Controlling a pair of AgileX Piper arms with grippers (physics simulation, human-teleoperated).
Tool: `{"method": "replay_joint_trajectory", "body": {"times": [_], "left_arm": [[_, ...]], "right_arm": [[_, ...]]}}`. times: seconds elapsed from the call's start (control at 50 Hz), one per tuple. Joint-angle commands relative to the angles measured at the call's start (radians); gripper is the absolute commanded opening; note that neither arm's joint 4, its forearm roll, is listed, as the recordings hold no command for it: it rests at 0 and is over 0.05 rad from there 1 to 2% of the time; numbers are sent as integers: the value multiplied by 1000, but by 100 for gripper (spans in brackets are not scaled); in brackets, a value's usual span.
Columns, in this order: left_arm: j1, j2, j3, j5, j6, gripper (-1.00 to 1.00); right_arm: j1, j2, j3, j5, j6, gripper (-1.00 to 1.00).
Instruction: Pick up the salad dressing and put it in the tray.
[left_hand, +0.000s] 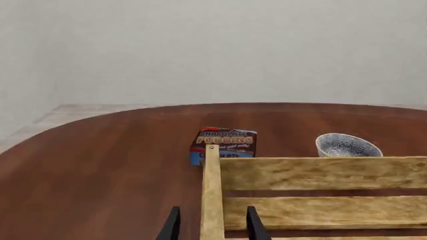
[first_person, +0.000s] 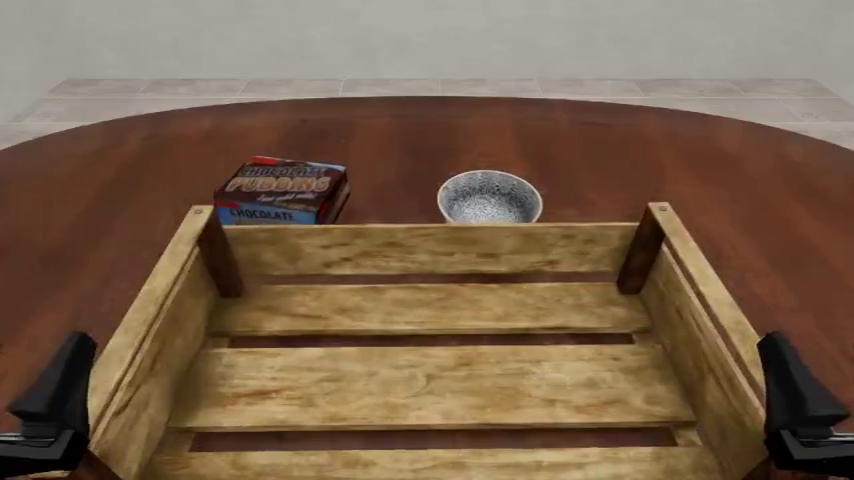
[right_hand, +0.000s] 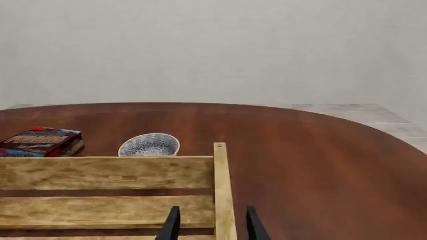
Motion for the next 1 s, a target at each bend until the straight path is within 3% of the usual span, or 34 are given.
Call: {"method": "replay_joint_trajectory", "body": {"times": [0.02, 0.4, 0.64, 1.0], "left_arm": [[-13, 0, -12, 1, 3, 100], [-29, 0, -45, 13, 7, 100], [4, 0, -99, 75, 31, 100], [110, -1, -307, 278, 49, 100]], "right_arm": [[-1, 1, -5, 0, 3, 100], [3, 0, -10, 2, 12, 100], [7, 1, -8, 2, 9, 100], [9, 1, -13, 6, 11, 100]]}}
